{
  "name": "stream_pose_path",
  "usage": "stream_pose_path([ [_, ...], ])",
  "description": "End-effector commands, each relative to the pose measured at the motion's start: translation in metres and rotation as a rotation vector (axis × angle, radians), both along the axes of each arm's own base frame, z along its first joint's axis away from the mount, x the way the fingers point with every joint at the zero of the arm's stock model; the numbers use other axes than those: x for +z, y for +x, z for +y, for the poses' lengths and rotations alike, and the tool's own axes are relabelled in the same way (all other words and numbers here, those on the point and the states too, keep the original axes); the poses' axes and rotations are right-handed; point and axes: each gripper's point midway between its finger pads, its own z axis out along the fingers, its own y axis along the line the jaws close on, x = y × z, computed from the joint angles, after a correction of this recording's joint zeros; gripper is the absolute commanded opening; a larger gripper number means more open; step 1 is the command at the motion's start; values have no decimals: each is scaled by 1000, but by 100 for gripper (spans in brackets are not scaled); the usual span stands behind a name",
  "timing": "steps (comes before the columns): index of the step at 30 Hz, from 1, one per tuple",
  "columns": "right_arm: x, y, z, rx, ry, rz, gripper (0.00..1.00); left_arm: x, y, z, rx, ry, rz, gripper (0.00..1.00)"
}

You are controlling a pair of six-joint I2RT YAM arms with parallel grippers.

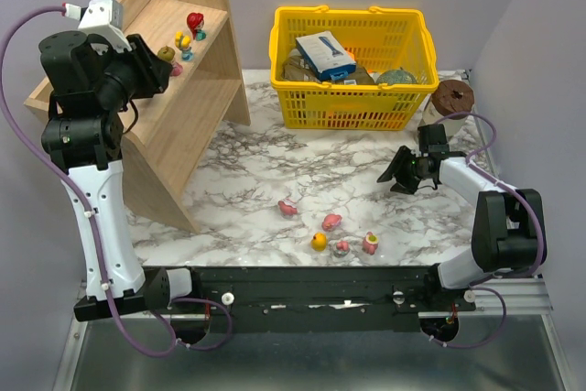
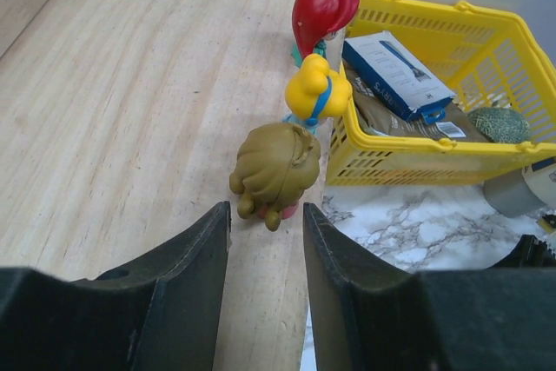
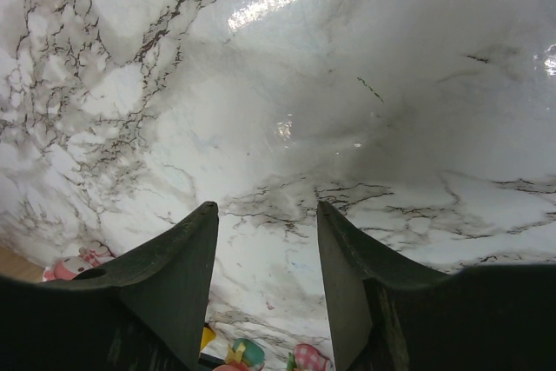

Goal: Place and organize the plastic toys onto the shelf

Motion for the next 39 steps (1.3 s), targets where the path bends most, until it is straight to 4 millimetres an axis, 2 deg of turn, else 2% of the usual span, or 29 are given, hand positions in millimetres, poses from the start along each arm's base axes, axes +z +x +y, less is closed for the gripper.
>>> stream_pose_path([
  [1,3,5,-1,12,-3,-28,58,19,-3,5,26,20,-79,45],
  [9,4,5,-1,12,-3,-31,58,13,-2,6,25,37,-62,42],
  [15,4,6,-1,10,-3,-34,58,17,-7,-4,-31,36,-76,55],
  [23,4,7,-1,12,-3,-34,58,-5,-3,-2,-51,70,-18,55],
  [29,5,8,-1,11,2,-33,58,-13,-5,-2,-67,102,-6,61],
  [34,6,10,0,15,2,-37,58,-17,-1,3,-39,106,6,60],
  [39,5,9,0,11,2,-33,58,-18,0,8,-11,113,6,51],
])
